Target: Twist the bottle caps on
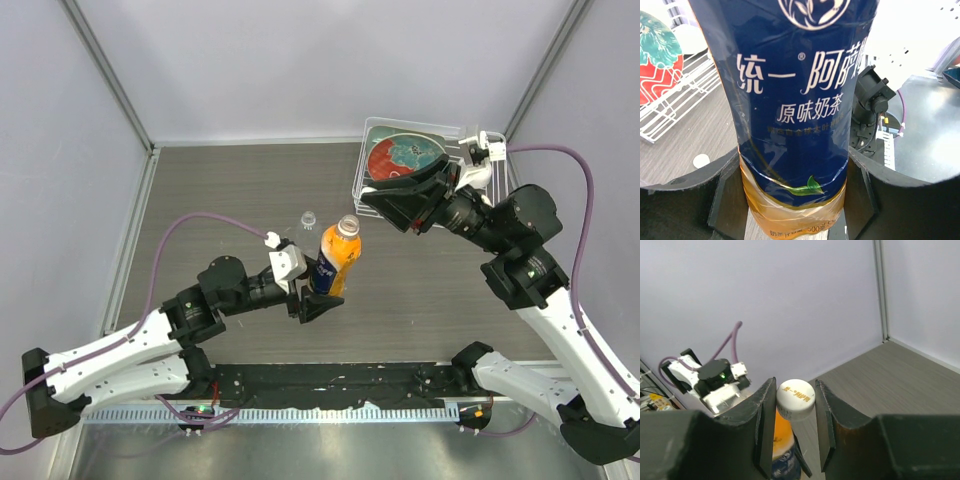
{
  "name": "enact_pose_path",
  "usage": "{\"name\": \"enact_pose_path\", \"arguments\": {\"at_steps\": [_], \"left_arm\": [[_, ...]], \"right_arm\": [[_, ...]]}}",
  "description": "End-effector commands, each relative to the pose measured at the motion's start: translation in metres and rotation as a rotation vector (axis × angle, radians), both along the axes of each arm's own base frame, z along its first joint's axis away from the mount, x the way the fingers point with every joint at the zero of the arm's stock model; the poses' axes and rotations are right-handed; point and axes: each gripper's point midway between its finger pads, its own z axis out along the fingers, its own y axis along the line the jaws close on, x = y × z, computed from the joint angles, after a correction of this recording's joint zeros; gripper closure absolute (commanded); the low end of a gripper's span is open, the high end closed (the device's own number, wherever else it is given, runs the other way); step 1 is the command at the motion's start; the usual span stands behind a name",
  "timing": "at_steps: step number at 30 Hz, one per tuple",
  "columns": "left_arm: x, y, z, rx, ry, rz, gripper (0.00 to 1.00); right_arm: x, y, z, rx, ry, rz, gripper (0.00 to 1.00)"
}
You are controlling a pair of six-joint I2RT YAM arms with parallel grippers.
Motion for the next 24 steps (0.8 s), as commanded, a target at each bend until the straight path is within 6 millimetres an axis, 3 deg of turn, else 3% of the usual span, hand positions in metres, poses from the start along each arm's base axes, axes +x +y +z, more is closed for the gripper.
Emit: {"name": "enact_pose_path", "arguments": {"at_steps": [1,9,24], "left_arm": [[0.001,-0.002,0.016,-0.080,-0.022,-0.010,0.44],[0.006,-0.001,0.012,-0.088,-0.024,0.013,0.45],[0.009,-0.004,0.005,-0.079,-0.037,0.009,0.45]], "right_arm": [[-0.022,0.000,0.032,0.085,-0.059,0.084,0.86],[-0.036,0.006,0.024,0.066,-0.072,0.169,0.86],[-0.039,0.016,0.012,0.035,-0.068,0.231,0.86]]}}
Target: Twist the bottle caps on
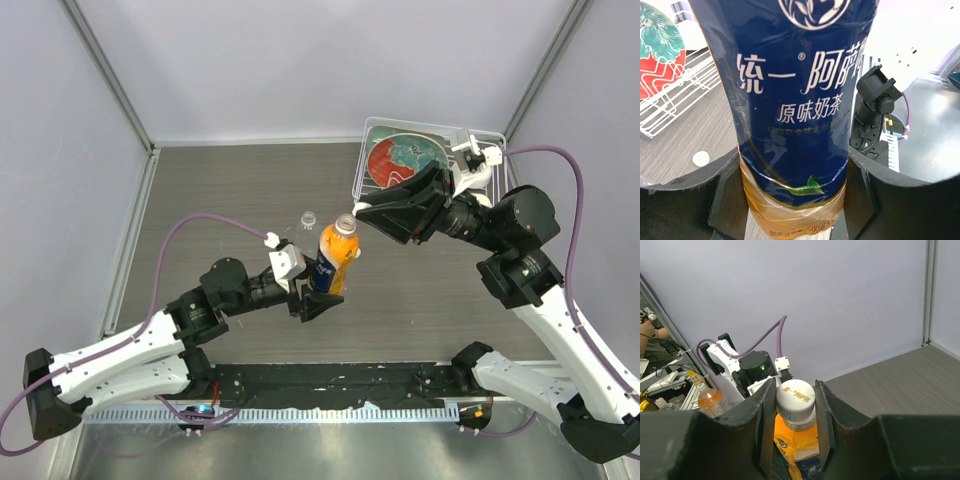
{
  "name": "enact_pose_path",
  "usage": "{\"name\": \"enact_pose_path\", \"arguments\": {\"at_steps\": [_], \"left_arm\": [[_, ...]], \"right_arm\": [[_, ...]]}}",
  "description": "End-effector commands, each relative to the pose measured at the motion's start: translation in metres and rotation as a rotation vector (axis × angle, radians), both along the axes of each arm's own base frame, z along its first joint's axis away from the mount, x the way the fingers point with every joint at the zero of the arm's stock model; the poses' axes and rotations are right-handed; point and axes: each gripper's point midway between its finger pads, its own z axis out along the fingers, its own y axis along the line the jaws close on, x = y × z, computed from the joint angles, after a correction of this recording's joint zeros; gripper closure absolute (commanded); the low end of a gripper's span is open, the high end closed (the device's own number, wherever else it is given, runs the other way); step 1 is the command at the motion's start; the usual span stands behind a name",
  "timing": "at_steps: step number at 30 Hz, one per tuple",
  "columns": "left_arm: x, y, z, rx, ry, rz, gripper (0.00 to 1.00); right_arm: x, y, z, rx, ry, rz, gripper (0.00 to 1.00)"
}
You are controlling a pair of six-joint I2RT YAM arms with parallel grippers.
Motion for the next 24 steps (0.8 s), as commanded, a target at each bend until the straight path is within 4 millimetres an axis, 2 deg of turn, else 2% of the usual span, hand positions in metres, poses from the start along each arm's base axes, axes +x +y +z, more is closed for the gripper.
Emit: {"name": "enact_pose_path", "arguments": {"at_steps": [1,9,24], "left_arm": [[0.003,-0.004,0.019,-0.066,-0.055,-0.005,0.46],[0.006,-0.006,0.024,-0.077,-0.071,-0.003,0.45],[0.002,-0.005,0.029,-0.090,-0.088,-0.027,0.45]], "right_arm": [[-0.007,0.005,0.004,0.010,-0.036,0.045,0.86],[-0.003,0.017,-0.009,-0.030,-0.028,0.048,0.86],[0.000,0.021,-0.021,-0.068,-0.018,0.042,0.87]]}}
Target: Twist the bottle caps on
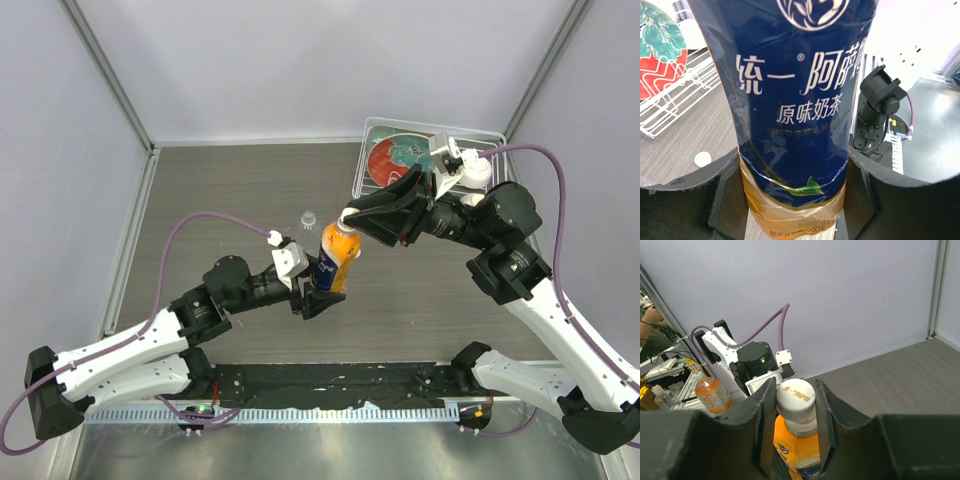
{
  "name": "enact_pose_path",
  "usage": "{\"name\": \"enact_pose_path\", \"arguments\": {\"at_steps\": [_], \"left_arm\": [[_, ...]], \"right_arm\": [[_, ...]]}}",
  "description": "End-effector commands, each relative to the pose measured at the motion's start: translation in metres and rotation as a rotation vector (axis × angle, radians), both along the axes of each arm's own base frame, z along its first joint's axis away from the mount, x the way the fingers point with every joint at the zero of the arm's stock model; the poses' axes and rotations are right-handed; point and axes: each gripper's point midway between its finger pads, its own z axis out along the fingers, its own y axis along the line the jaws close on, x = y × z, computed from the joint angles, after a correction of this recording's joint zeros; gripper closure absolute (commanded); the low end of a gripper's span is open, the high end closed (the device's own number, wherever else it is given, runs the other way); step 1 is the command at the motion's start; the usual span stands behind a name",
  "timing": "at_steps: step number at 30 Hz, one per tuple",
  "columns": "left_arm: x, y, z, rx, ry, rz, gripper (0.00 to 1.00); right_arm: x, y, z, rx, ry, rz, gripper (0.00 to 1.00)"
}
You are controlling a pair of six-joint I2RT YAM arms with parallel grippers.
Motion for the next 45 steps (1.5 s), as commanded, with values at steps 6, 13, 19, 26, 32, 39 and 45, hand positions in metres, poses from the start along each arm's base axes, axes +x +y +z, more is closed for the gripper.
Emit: {"name": "enact_pose_path", "arguments": {"at_steps": [6,13,19,26,32,39,45], "left_arm": [[-0.006,-0.001,0.034,-0.092,-0.103,-0.045,0.45],[-0.011,0.000,0.028,-0.078,-0.106,-0.072,0.45],[-0.006,0.002,0.031,-0.091,-0.105,-0.042,0.46],[0.008,0.006,0.040,-0.133,-0.067,0.038,0.46],[0.020,0.009,0.054,-0.179,-0.039,0.106,0.47],[0.028,0.011,0.074,-0.227,-0.017,0.151,0.47],[0.030,0.013,0.070,-0.228,0.001,0.170,0.46]], "right_arm": [[0.006,0.005,-0.012,-0.038,-0.002,-0.006,0.89],[0.013,0.006,-0.019,-0.085,-0.014,-0.036,0.89],[0.011,0.005,-0.027,-0.113,0.011,-0.027,0.90],[0.006,0.002,-0.028,-0.087,0.026,-0.027,0.91],[0.010,0.005,-0.016,0.006,0.013,-0.031,0.92],[0.013,0.009,-0.011,0.037,-0.030,-0.055,0.94],[0.009,0.013,-0.009,0.006,-0.057,-0.050,0.94]]}}
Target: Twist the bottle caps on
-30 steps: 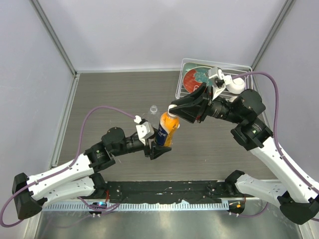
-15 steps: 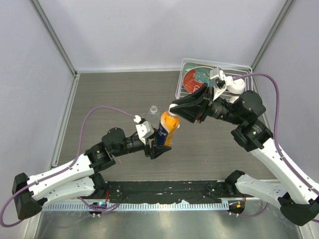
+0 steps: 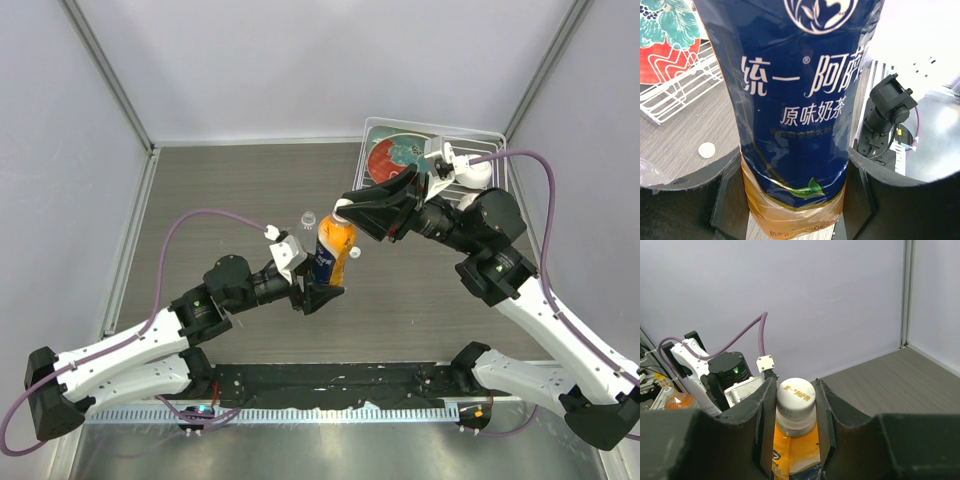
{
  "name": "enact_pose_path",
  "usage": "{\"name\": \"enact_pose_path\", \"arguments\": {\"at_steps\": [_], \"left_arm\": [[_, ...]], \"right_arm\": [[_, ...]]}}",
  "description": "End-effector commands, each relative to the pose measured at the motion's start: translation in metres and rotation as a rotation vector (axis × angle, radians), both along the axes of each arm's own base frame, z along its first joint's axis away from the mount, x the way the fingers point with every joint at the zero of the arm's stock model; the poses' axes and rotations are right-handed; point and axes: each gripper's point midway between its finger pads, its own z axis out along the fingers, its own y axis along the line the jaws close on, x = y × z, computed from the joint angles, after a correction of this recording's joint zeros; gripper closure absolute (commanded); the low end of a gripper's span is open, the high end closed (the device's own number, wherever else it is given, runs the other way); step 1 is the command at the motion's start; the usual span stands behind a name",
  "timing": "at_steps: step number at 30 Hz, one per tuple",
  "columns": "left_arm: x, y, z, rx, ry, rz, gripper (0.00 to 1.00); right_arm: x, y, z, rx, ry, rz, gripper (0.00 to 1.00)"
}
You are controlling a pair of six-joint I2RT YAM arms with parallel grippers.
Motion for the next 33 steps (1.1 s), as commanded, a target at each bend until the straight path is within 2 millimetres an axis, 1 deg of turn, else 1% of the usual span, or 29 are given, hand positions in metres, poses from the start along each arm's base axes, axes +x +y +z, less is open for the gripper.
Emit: {"name": "enact_pose_path", "arguments": {"at_steps": [1,8,10,11,13,17,21,24,29,30,32,33], "left_arm": [[0.015,0.007,0.071,-0.206,-0.069,0.089,0.47],[0.017,0.007,0.069,-0.197,-0.087,0.096,0.47],[0.016,0.008,0.069,-0.195,-0.093,0.096,0.47],[0.017,0.008,0.068,-0.194,-0.097,0.096,0.47],[0.018,0.009,0.069,-0.191,-0.111,0.102,0.47],[0.024,0.012,0.075,-0.199,-0.126,0.121,0.47],[0.023,0.011,0.082,-0.200,-0.159,0.111,0.47],[0.023,0.012,0.086,-0.200,-0.179,0.105,0.47],[0.023,0.013,0.088,-0.203,-0.194,0.103,0.47],[0.023,0.013,0.089,-0.203,-0.194,0.101,0.47],[0.022,0.013,0.089,-0.204,-0.196,0.098,0.47],[0.022,0.013,0.090,-0.205,-0.197,0.097,0.47]], "right_arm": [[-0.012,0.007,-0.003,-0.055,-0.019,0.049,0.94],[-0.011,0.015,-0.015,-0.138,0.001,0.057,0.94],[-0.011,0.016,-0.014,-0.140,0.002,0.057,0.94],[-0.010,0.016,-0.021,-0.161,0.020,0.054,0.94],[-0.010,0.016,-0.024,-0.173,0.031,0.045,0.94],[-0.008,0.017,-0.033,-0.192,0.052,0.031,0.95],[-0.006,0.021,-0.042,-0.213,0.100,0.035,0.95],[-0.008,0.024,-0.046,-0.227,0.122,0.045,0.95],[-0.013,0.023,-0.045,-0.222,0.116,0.051,0.83],[-0.013,0.023,-0.044,-0.218,0.110,0.050,0.78],[-0.013,0.023,-0.043,-0.214,0.107,0.049,0.75],[-0.013,0.023,-0.041,-0.211,0.104,0.049,0.70]]}}
